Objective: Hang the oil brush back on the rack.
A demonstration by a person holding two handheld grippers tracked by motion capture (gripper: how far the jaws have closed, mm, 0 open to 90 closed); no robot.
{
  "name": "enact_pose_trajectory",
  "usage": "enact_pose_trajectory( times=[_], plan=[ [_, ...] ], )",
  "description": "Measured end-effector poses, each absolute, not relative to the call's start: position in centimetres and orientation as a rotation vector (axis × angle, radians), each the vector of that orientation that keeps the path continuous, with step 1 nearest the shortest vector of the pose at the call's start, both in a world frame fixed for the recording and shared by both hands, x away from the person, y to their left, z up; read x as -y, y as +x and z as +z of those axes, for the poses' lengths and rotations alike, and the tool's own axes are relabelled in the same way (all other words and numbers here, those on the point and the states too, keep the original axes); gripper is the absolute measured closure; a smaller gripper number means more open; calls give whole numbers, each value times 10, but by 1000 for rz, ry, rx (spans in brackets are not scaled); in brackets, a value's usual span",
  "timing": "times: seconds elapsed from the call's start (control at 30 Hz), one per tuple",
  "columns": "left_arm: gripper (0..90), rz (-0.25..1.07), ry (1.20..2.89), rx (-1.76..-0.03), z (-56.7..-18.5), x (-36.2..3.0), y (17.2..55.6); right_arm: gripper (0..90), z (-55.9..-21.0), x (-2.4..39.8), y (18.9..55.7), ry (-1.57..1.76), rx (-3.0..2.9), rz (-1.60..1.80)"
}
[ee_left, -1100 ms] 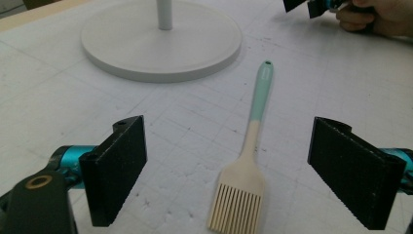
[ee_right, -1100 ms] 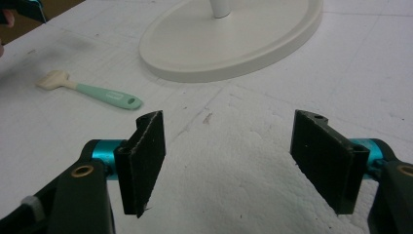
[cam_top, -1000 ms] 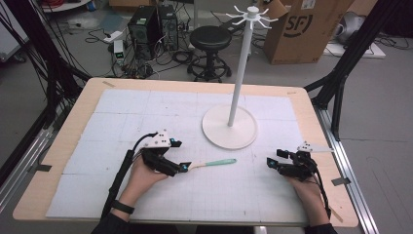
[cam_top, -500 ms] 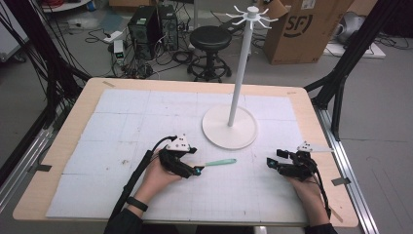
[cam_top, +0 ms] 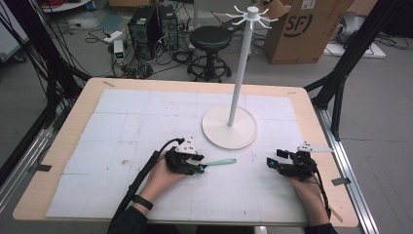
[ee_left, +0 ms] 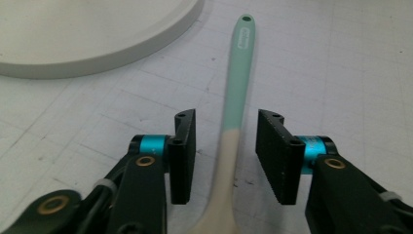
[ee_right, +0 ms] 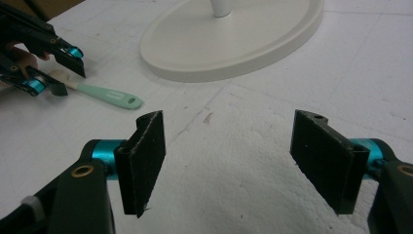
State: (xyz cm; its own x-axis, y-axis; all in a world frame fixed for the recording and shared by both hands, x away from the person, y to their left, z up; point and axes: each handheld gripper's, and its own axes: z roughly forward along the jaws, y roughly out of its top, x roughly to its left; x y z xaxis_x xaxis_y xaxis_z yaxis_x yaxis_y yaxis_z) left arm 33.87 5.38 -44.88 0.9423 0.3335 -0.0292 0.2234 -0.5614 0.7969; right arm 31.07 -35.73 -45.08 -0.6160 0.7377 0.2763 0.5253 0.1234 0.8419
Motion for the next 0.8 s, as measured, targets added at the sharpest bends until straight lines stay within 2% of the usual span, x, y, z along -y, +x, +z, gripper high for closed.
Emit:
enact_pose_trajectory(
  times=[0.5,0.8],
  plan=[
    [773,187,2203,-372,-449,-49,335,284,-451,357,311,1257,-2191,1489],
    [807,171,2200,-379,-450,-49,335,284,-451,357,311,1257,-2191,1489]
  ],
)
